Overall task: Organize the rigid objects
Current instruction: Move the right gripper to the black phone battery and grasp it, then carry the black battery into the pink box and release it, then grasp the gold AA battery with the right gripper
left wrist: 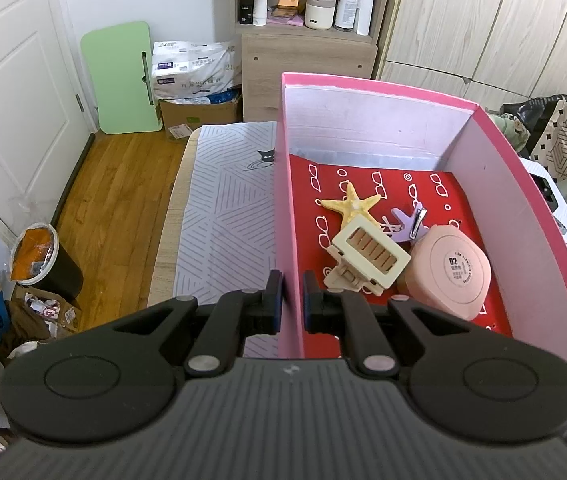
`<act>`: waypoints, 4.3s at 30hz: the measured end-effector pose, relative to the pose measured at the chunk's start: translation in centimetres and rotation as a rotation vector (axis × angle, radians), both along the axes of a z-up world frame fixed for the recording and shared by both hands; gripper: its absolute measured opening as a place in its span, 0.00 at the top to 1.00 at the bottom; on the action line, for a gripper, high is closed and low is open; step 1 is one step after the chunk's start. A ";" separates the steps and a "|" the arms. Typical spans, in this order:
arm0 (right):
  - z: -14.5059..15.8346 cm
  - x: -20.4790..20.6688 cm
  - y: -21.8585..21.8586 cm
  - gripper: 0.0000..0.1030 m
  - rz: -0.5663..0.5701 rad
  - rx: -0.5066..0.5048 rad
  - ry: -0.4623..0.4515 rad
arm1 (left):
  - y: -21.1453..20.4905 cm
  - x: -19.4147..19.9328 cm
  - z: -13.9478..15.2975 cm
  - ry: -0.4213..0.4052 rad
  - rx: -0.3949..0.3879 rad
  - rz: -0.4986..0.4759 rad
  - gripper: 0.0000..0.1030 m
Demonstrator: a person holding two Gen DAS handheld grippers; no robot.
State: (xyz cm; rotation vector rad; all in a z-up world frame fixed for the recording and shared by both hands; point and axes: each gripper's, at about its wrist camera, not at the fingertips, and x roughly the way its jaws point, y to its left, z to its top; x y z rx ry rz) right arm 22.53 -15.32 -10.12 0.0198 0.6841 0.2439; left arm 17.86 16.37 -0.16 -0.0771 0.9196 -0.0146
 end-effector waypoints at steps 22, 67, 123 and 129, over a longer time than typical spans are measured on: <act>1.5 0.1 -0.1 0.90 0.043 0.147 0.058 | -0.2 0.4 0.2 0.009 0.002 0.002 0.91; 3.5 5.3 18.0 0.84 0.716 0.116 0.491 | 1.4 -0.2 0.4 -0.028 -0.121 0.020 0.90; -1.5 -2.3 3.1 0.36 0.046 -0.054 0.158 | -2.3 -0.1 0.9 0.033 0.192 -0.162 0.90; -1.2 -2.1 1.6 0.54 0.018 -0.003 0.150 | -2.3 -0.2 0.8 0.032 0.194 -0.166 0.90</act>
